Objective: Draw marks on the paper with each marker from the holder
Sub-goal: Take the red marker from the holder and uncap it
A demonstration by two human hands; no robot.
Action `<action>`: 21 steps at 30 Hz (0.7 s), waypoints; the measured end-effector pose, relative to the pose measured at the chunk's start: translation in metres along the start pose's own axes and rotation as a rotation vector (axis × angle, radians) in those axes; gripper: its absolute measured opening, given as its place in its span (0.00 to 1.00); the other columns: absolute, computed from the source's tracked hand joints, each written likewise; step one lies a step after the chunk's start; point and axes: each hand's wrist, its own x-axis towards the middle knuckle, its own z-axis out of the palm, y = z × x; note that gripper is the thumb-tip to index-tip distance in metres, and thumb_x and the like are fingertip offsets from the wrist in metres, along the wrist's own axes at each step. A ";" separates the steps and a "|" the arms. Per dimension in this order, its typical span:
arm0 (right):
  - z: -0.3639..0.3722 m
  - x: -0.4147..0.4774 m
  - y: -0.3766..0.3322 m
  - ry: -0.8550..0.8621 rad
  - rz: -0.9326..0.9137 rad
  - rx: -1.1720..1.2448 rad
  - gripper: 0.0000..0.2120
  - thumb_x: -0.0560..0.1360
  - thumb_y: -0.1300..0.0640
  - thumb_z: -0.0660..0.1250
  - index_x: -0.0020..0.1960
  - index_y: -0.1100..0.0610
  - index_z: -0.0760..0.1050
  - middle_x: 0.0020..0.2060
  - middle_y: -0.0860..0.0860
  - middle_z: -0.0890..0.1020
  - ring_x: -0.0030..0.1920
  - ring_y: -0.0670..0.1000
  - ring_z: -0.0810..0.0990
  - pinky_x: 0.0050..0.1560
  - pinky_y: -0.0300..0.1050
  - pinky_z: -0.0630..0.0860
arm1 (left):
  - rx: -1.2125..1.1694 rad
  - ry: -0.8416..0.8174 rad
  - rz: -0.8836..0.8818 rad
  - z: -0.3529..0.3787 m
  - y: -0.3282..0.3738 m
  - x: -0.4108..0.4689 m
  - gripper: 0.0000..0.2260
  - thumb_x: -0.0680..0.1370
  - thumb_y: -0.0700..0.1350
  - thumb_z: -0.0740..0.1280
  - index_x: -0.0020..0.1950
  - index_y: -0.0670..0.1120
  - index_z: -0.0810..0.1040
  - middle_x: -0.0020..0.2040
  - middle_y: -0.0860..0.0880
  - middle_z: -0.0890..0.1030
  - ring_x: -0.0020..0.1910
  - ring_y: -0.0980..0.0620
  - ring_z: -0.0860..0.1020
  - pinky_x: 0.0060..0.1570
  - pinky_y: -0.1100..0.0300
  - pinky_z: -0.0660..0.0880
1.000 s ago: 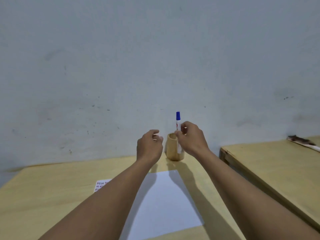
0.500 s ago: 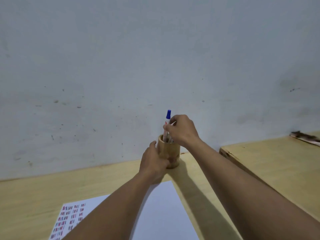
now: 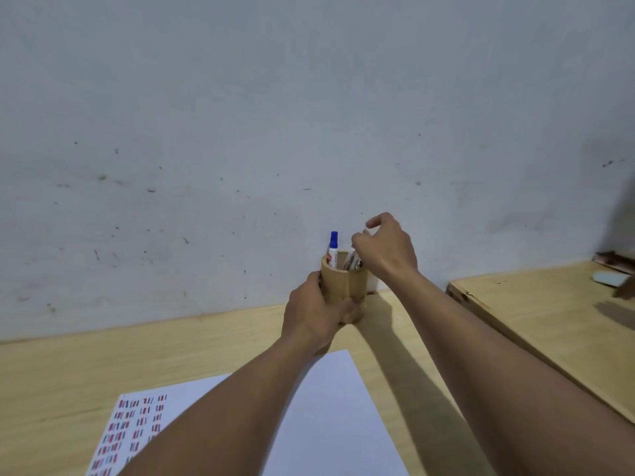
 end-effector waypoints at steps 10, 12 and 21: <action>0.008 0.014 0.002 -0.044 -0.018 -0.101 0.09 0.72 0.58 0.75 0.49 0.62 0.84 0.45 0.57 0.86 0.42 0.54 0.84 0.45 0.52 0.83 | 0.031 0.016 0.008 -0.002 0.003 -0.004 0.26 0.67 0.55 0.77 0.63 0.50 0.76 0.55 0.53 0.83 0.53 0.51 0.81 0.55 0.49 0.80; 0.006 0.013 -0.002 -0.030 -0.038 -0.076 0.10 0.71 0.59 0.75 0.49 0.66 0.84 0.46 0.60 0.86 0.41 0.57 0.83 0.43 0.53 0.82 | 0.043 0.015 0.004 -0.002 0.005 -0.004 0.27 0.66 0.57 0.76 0.62 0.51 0.77 0.54 0.54 0.83 0.53 0.51 0.81 0.53 0.49 0.80; -0.020 -0.004 -0.034 0.044 -0.202 0.040 0.07 0.76 0.56 0.71 0.50 0.59 0.80 0.42 0.52 0.84 0.42 0.55 0.83 0.45 0.53 0.81 | 0.087 0.012 -0.054 -0.015 0.015 -0.013 0.43 0.70 0.52 0.76 0.81 0.48 0.59 0.72 0.45 0.75 0.69 0.45 0.74 0.57 0.57 0.72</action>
